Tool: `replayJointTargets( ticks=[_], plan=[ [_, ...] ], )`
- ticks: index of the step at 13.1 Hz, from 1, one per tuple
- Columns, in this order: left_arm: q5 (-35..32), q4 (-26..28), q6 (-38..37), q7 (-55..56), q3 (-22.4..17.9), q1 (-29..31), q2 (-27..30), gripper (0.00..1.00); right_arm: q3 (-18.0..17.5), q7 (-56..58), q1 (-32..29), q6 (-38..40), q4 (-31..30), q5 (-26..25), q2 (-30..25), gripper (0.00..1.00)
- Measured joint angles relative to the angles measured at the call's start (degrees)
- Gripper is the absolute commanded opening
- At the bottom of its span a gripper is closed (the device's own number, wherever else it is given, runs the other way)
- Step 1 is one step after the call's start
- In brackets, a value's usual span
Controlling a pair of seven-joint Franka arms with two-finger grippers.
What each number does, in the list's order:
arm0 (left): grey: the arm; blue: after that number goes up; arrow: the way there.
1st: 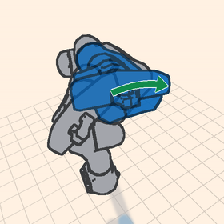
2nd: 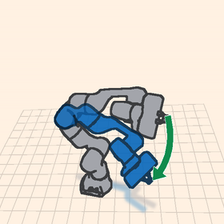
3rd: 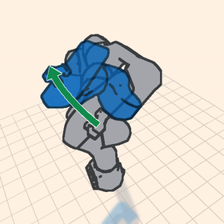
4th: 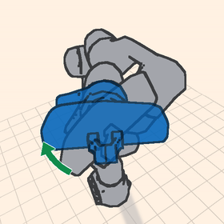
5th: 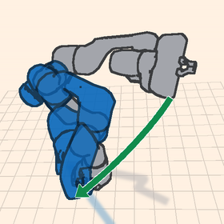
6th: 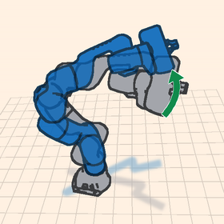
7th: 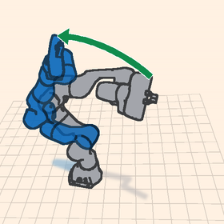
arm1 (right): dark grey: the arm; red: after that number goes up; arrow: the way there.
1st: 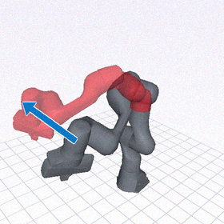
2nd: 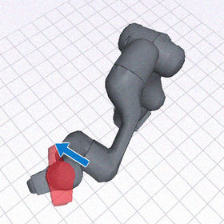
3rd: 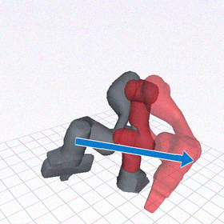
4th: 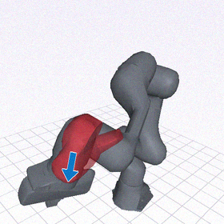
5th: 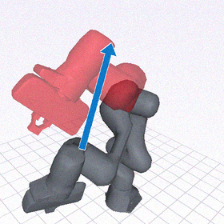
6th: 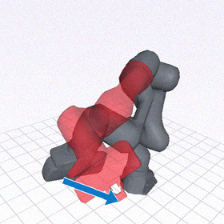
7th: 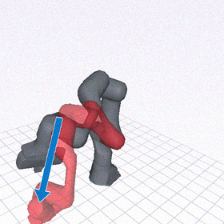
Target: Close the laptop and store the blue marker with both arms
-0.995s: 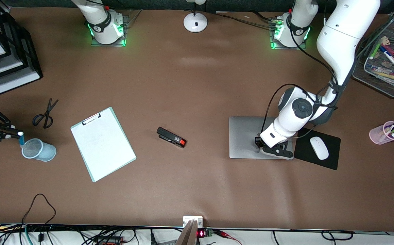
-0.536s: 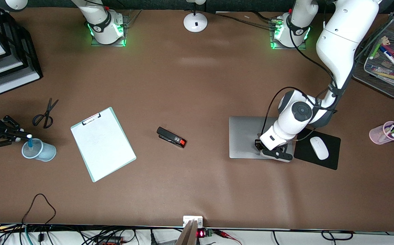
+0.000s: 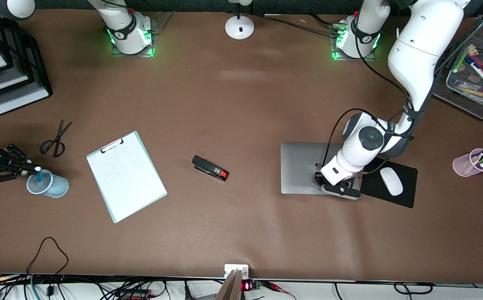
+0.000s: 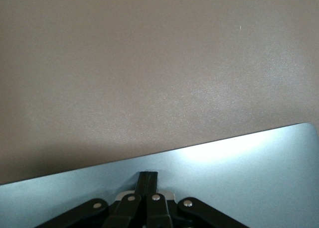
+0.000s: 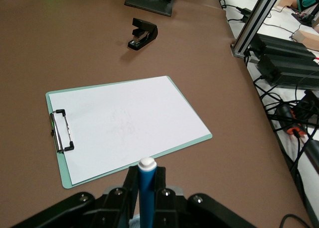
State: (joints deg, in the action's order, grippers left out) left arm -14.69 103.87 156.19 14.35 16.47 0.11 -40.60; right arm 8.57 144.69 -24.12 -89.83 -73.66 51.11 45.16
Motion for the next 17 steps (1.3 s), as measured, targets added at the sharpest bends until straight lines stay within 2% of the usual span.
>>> replayJointTargets(
  ticks=[3,6,8,9,10,11,12,17],
  plan=[
    [0.0,-0.5,-1.8,0.0,0.0,0.0,0.5,0.0,0.0,0.1,-0.4,-0.7,0.2,0.0,1.3,0.06],
    [-0.1,-2.8,-16.8,-0.1,1.0,-0.1,5.5,0.0,0.0,0.1,-1.2,-1.4,0.2,1.1,2.2,0.06],
    [-0.1,-3.3,-28.7,-0.1,2.2,-0.1,11.7,0.12,0.0,0.1,-1.6,-2.0,0.3,1.8,2.5,0.06],
    [-0.1,-3.4,-33.7,-0.1,2.7,-0.1,14.6,0.24,0.0,0.1,-1.6,-2.1,0.5,1.9,2.6,0.05],
    [-0.1,-3.3,-37.9,-0.3,3.0,-0.1,17.2,0.32,0.0,0.1,-1.6,-2.2,1.0,1.9,2.8,0.06],
    [-0.1,-3.4,-41.1,-1.2,3.1,-0.1,19.3,0.62,-0.1,0.0,-1.6,-2.3,1.7,2.0,3.3,0.05],
    [0.0,-3.7,-44.1,-2.9,3.1,-0.1,20.9,1.0,-0.1,0.0,-1.6,-2.3,2.3,2.0,3.9,0.06],
    [5.2,-5.7,-51.6,-10.3,3.0,2.5,26.4,1.0,-0.1,0.0,-1.7,-2.4,3.3,2.0,5.7,0.06]
  ],
)
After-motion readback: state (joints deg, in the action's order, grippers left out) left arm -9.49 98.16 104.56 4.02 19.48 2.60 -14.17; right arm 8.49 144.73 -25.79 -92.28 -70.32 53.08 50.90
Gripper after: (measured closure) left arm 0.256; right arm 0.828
